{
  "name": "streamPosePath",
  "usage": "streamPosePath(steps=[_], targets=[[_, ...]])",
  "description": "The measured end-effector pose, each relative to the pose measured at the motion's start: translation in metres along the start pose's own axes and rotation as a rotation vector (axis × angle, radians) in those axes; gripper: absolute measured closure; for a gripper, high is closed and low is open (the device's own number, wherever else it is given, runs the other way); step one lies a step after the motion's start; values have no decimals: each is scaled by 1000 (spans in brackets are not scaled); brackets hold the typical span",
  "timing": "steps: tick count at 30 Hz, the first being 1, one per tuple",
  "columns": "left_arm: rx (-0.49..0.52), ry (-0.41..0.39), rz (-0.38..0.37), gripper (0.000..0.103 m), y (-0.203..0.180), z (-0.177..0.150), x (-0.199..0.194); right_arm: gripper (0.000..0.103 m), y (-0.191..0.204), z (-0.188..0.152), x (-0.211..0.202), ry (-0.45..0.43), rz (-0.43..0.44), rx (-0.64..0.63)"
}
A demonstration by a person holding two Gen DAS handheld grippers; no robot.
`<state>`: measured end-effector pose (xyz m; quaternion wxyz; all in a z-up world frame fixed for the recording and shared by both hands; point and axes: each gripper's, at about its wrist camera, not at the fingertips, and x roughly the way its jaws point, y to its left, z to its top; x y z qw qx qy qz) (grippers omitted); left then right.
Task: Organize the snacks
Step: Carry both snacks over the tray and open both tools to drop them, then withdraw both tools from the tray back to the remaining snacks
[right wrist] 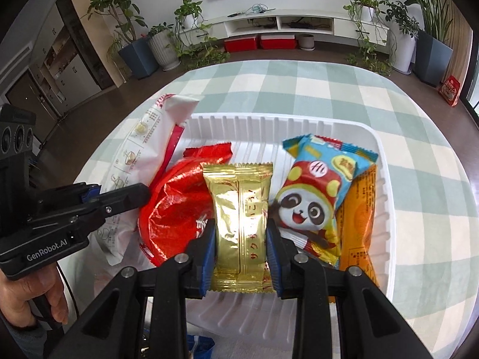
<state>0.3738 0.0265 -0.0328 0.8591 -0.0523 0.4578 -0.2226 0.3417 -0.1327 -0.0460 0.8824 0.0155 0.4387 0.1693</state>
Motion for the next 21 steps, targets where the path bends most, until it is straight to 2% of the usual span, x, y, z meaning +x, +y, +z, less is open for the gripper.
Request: streamPosePath(steps=[13, 19, 21], targets=[[10, -25, 13, 84, -1, -7, -7, 67, -3, -5, 4, 9, 4, 22], [14, -47, 19, 83, -5, -7, -16, 56, -3, -4, -7, -21, 3, 24], [9, -63, 27, 75, -5, -7, -22, 54, -4, -4, -14, -37, 4, 24]])
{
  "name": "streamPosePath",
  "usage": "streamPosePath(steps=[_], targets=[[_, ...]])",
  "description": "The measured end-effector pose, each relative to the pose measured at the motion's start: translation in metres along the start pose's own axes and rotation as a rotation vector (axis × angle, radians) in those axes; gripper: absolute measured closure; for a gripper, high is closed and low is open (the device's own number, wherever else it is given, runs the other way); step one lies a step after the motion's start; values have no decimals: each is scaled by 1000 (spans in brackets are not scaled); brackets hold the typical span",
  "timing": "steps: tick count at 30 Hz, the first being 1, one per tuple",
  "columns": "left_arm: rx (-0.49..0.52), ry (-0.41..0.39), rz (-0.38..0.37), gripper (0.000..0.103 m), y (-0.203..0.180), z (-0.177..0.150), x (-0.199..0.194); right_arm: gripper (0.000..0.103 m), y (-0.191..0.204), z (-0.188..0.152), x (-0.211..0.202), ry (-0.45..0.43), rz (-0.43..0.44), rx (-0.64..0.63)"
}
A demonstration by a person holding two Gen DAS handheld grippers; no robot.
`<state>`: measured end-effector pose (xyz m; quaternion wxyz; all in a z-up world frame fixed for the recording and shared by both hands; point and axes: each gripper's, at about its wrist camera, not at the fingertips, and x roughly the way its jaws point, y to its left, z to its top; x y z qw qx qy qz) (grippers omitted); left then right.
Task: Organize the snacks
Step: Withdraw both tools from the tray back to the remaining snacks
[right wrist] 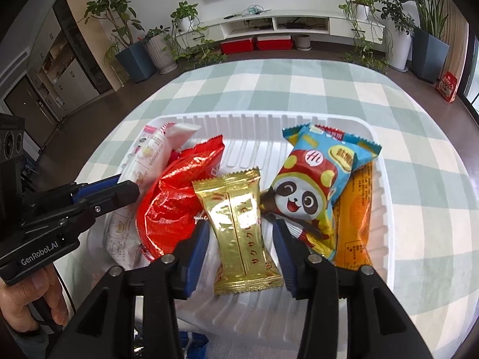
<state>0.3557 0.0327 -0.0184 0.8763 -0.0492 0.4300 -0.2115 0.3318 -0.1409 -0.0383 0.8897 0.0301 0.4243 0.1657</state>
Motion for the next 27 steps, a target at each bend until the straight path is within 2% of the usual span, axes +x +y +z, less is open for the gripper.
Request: streamPosePath(steps=[1, 2, 4, 6, 7, 8, 13, 17, 22, 23, 25, 27], targets=[[-1, -13, 3, 63, 0, 0, -5, 54, 0, 1, -5, -9, 4, 3], [-5, -28, 8, 42, 0, -1, -11, 51, -1, 2, -10, -19, 9, 6], [-14, -69, 17, 21, 0, -2, -29, 42, -4, 3, -26, -57, 26, 25], [-26, -105, 17, 11, -2, -6, -48, 32, -9, 4, -46, -108, 48, 49], [-32, -122, 25, 3, -3, -9, -59, 31, -13, 4, -58, -135, 59, 63], [-34, -141, 31, 0, -4, -13, -69, 27, -16, 3, -70, -161, 69, 78], [-52, -208, 39, 0, -15, -47, -113, 12, -32, -22, -133, -294, 117, 131], [-20, -203, 57, 0, -32, -87, -130, 5, -41, -61, -171, -358, 135, 162], [-28, -223, 40, 0, -50, -141, -143, 4, -42, -120, -185, -331, 156, 197], [-32, -208, 30, 0, -55, -150, -143, 4, -40, -132, -184, -315, 163, 204], [-43, -105, 27, 0, -64, -165, -139, 4, -33, -154, -181, -282, 173, 192], [-25, -88, 5, 0, -72, -179, -140, 4, -25, -172, -176, -245, 178, 168]])
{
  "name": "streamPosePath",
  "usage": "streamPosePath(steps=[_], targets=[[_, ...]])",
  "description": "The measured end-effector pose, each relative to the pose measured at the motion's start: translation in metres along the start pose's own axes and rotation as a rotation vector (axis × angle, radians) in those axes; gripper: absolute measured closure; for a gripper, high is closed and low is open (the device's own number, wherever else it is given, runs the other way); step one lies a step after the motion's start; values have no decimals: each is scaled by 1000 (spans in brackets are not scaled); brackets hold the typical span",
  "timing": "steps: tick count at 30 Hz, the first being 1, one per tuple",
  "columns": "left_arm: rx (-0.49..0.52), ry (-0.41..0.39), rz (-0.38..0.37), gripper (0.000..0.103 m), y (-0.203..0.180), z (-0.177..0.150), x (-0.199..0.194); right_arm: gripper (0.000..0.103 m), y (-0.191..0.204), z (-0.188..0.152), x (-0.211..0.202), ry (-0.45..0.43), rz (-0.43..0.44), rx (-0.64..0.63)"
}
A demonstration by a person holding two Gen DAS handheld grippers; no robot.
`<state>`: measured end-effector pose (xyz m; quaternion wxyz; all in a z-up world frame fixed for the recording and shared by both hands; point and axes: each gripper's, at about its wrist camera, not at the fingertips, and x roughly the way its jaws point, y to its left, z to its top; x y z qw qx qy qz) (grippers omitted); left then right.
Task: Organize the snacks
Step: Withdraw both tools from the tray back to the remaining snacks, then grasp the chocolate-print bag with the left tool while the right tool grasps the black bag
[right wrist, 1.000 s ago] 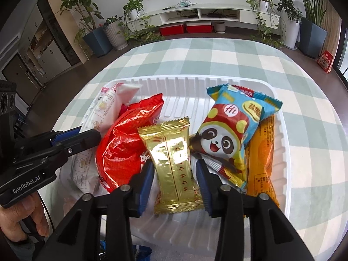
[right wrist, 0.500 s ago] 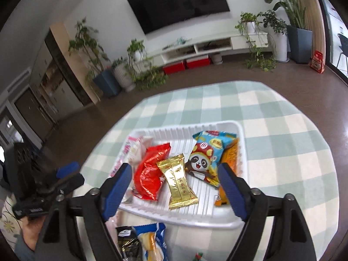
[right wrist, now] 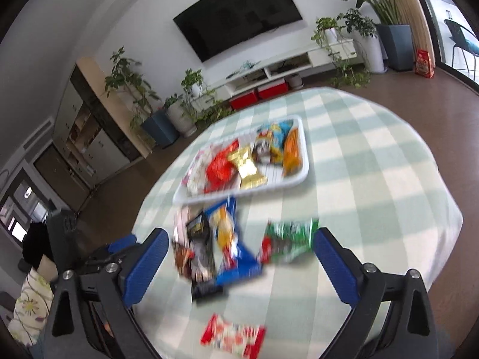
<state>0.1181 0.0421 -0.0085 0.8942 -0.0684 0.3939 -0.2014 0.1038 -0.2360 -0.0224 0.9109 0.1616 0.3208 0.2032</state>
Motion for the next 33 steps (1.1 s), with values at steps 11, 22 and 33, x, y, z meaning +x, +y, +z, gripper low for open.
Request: streamPosePath(steps=[11, 22, 33], targets=[[77, 37, -31, 1, -31, -23, 10, 7, 37, -60, 6, 108, -22, -143], [109, 76, -15, 32, -36, -10, 33, 13, 39, -66, 10, 122, -16, -154], [144, 124, 23, 44, -35, -9, 57, 17, 37, -70, 16, 139, -13, -136]])
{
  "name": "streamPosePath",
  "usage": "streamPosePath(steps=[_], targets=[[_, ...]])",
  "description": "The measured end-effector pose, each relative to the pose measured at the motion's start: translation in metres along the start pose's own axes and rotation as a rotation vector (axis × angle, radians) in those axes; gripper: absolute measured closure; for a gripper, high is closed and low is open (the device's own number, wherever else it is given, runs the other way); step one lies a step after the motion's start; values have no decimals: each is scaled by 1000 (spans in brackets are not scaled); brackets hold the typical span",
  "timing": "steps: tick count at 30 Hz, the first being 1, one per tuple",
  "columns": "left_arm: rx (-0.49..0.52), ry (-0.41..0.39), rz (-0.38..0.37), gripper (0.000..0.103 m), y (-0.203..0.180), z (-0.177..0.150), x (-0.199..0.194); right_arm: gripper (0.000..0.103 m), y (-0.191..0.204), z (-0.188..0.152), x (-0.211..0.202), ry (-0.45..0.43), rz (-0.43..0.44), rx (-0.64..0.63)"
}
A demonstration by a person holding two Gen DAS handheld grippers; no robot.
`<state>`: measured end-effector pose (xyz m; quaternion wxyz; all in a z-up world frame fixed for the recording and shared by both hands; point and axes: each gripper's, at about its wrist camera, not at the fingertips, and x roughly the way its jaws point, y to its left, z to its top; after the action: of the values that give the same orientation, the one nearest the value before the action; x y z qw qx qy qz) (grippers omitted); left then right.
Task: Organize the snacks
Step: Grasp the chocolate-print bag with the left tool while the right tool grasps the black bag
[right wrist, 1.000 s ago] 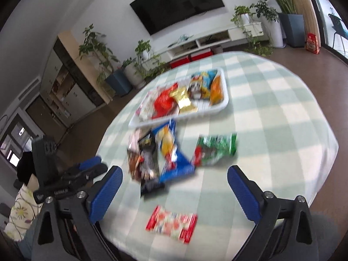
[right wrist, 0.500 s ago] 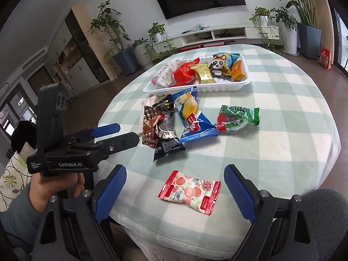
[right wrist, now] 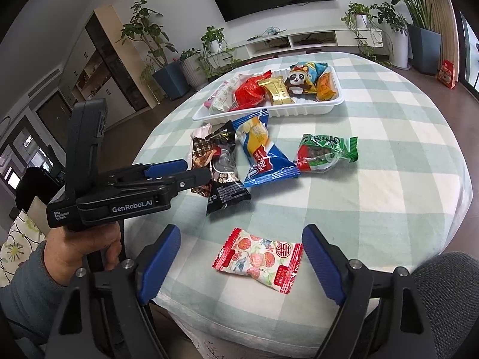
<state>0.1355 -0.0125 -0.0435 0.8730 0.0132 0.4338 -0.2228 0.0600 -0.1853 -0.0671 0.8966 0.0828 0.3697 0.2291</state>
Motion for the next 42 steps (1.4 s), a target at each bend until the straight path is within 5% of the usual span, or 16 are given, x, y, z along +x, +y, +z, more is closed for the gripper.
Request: streamPosePath(steps=[7, 12, 25, 33, 42], targets=[[20, 23, 12, 44, -4, 2, 11, 17, -1, 1, 1, 4, 3, 3], [21, 34, 18, 69, -3, 2, 17, 20, -1, 1, 2, 12, 8, 2], [10, 13, -7, 71, 3, -1, 10, 23, 6, 10, 7, 22, 18, -40], [-63, 8, -61, 71, 19, -20, -14, 28, 23, 33, 21, 36, 20, -178], [-112, 3, -84, 71, 27, -35, -31, 41, 45, 61, 84, 198, -24, -384]])
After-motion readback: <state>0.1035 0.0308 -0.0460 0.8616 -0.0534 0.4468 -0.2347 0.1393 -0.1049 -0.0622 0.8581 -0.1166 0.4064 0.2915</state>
